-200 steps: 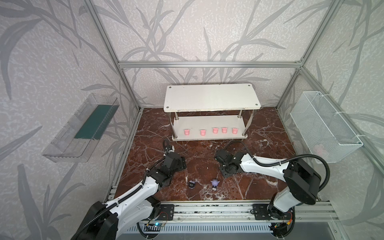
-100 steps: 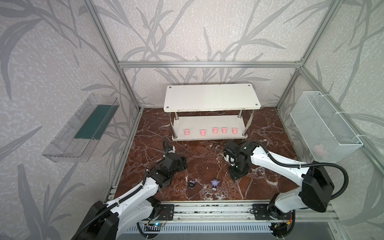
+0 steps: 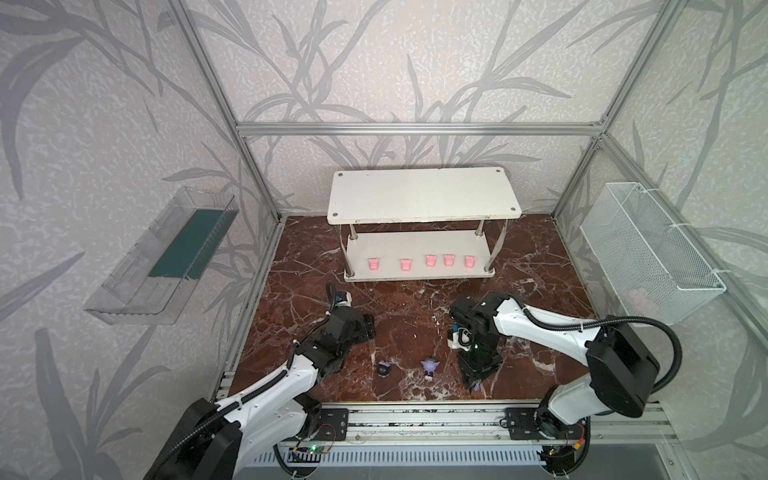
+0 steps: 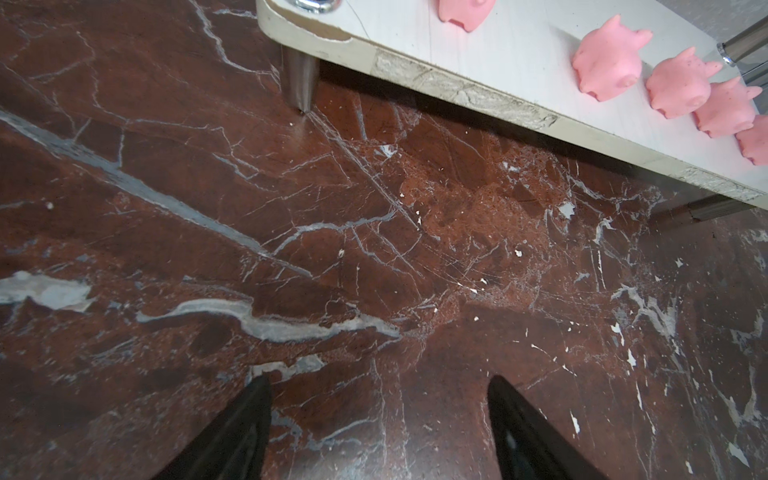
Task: Place and organize the plastic toys onto the shelf
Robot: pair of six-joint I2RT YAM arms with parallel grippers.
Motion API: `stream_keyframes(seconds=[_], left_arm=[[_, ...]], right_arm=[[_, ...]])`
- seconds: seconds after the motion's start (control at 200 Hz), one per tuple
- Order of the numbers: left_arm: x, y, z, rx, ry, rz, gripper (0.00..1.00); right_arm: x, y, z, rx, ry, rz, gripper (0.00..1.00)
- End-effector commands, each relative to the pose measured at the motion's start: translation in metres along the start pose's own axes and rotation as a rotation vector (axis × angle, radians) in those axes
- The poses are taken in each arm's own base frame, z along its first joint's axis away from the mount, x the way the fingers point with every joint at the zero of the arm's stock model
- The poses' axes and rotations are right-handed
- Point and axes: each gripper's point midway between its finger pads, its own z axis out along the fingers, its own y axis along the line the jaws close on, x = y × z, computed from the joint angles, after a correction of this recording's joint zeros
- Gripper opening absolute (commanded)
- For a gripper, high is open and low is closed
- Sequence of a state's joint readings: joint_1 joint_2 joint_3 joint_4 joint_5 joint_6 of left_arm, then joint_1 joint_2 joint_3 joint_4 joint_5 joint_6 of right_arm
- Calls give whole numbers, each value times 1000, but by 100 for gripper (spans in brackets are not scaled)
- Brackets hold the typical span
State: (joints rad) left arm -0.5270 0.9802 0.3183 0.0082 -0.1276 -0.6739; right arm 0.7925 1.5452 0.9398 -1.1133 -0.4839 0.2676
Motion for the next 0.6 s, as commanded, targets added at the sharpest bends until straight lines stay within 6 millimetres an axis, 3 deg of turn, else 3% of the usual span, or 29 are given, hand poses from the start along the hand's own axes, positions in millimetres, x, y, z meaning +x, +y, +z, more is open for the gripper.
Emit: stream_keyframes(seconds=[0.0,0.595], left_arm=[[0,1,2,0,-1,-16,80],[3,5,5,-11,7,-26,80]], right_arm=[[0,5,11,-59,42,-6,28],[-8,-3,37,-72,104,20,29]])
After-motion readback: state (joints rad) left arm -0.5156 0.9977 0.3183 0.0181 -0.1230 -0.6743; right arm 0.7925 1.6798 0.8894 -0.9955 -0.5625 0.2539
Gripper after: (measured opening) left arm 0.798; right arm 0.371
